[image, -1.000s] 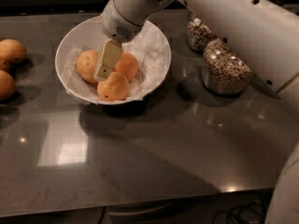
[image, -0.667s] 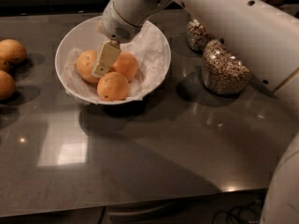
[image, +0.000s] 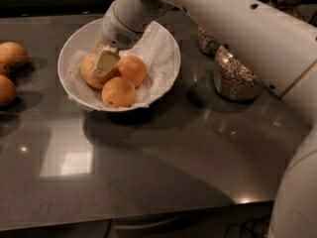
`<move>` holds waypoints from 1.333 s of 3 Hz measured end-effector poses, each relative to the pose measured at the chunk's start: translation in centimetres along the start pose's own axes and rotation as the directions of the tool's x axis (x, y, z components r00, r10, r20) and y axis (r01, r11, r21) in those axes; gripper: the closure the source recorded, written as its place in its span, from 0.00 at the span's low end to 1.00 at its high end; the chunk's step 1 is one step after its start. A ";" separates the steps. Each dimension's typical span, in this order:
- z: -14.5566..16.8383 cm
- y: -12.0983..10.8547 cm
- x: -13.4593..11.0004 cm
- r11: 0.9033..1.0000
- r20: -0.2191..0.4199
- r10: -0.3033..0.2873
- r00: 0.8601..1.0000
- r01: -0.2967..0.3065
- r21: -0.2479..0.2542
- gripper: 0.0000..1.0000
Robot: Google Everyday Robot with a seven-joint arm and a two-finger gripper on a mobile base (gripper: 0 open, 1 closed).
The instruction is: Pick orange from white bowl
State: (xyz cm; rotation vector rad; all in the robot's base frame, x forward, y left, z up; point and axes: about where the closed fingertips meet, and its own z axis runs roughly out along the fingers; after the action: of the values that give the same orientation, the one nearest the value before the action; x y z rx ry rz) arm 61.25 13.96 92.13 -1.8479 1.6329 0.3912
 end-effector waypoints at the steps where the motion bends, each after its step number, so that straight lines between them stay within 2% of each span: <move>1: 0.2 0.1 -0.1 1.000 0.001 0.000 1.000 0.000 -0.008 0.42; 2: 0.9 1.0 -0.8 1.000 -0.001 -0.005 1.000 0.004 -0.026 0.23; 3: 0.7 1.5 -1.6 1.000 -0.003 -0.017 1.000 0.017 -0.021 0.17; 4: 0.5 1.7 -2.0 1.000 -0.009 -0.021 1.000 0.021 -0.012 0.18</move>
Offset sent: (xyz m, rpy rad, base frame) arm -0.0175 0.0202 -0.0076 -0.0110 0.0299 0.0307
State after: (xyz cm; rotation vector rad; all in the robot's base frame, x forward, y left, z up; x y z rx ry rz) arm 59.35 15.80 92.55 -1.8769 1.6189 0.3843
